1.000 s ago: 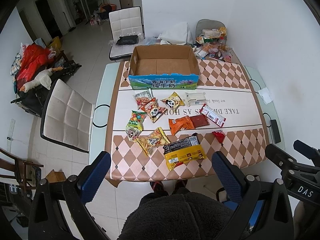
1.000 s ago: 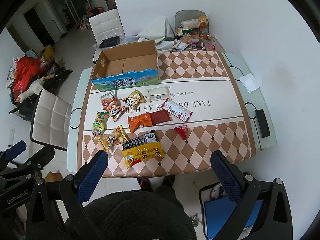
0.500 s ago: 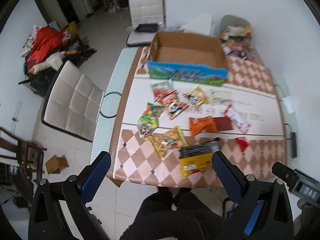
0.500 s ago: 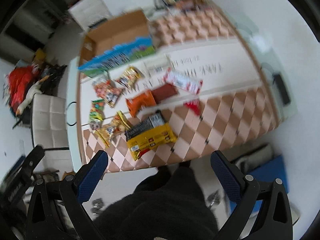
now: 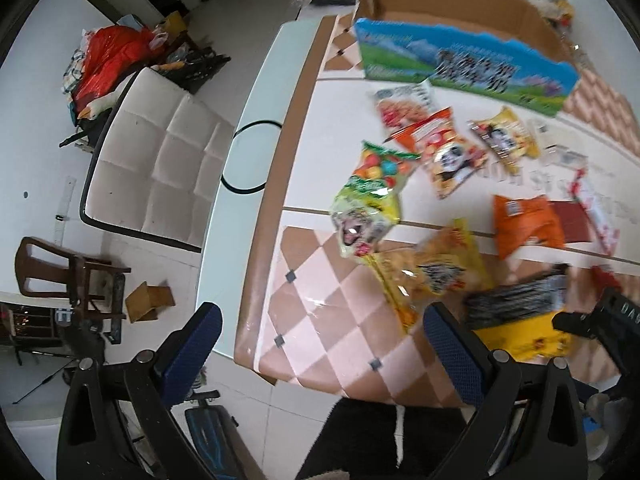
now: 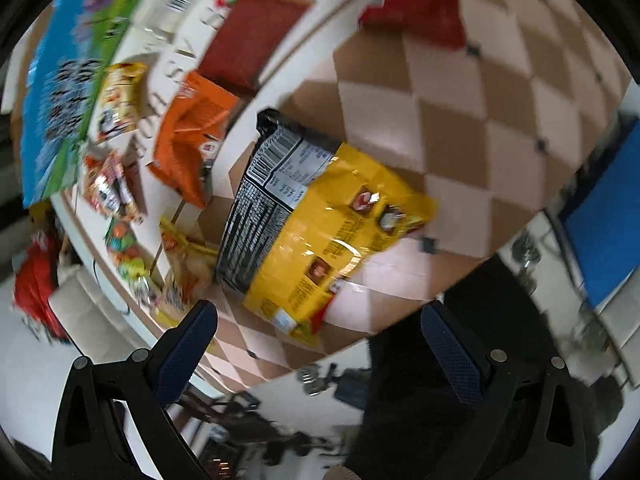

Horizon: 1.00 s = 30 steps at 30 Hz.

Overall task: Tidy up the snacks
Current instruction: 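Grasp the yellow-black snack bag with the right tool while the left tool grasps the yellow egg-cake bag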

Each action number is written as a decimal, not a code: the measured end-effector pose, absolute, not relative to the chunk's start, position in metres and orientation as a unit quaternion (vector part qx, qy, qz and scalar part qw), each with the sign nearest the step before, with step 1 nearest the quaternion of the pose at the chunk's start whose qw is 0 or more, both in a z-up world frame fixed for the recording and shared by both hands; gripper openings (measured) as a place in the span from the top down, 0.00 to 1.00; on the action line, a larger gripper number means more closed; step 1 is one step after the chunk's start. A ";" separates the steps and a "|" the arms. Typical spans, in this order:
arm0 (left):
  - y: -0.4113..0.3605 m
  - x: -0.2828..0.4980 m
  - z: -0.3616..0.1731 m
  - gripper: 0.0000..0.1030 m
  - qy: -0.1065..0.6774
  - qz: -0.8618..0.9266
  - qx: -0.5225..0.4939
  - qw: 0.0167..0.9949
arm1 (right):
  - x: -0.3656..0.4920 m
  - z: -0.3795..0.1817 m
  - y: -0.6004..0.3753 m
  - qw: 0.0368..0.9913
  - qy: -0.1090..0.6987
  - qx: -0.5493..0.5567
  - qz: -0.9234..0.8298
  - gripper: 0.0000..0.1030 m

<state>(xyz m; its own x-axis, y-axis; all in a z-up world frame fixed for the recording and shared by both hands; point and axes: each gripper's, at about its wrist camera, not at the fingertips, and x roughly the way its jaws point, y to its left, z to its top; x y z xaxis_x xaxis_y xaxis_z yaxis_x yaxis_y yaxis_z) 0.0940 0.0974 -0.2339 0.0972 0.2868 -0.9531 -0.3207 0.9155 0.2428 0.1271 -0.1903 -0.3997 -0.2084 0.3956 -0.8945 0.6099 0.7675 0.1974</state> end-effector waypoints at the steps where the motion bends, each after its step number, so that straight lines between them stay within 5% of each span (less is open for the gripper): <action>1: 0.100 0.095 -0.240 0.00 0.641 0.206 -0.010 0.740 | 0.129 -0.406 -0.186 0.532 0.772 0.331 -0.106 0.00; 15: 0.097 0.106 -0.286 0.00 0.647 0.134 0.099 0.744 | 0.160 -0.452 -0.137 0.515 0.793 0.287 -0.152 0.06; 30: 0.013 0.154 -0.344 0.01 0.677 -0.060 0.232 0.696 | 0.182 -0.438 -0.124 0.573 0.819 -0.041 -0.010 0.12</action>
<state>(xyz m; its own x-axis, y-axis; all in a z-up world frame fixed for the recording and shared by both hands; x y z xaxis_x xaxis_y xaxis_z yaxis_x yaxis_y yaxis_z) 0.1540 0.0132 -0.3440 0.0754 0.2303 -0.9702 0.3980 0.8851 0.2411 0.1822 -0.1237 -0.4385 -0.3410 -0.0776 -0.9368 -0.0553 0.9965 -0.0624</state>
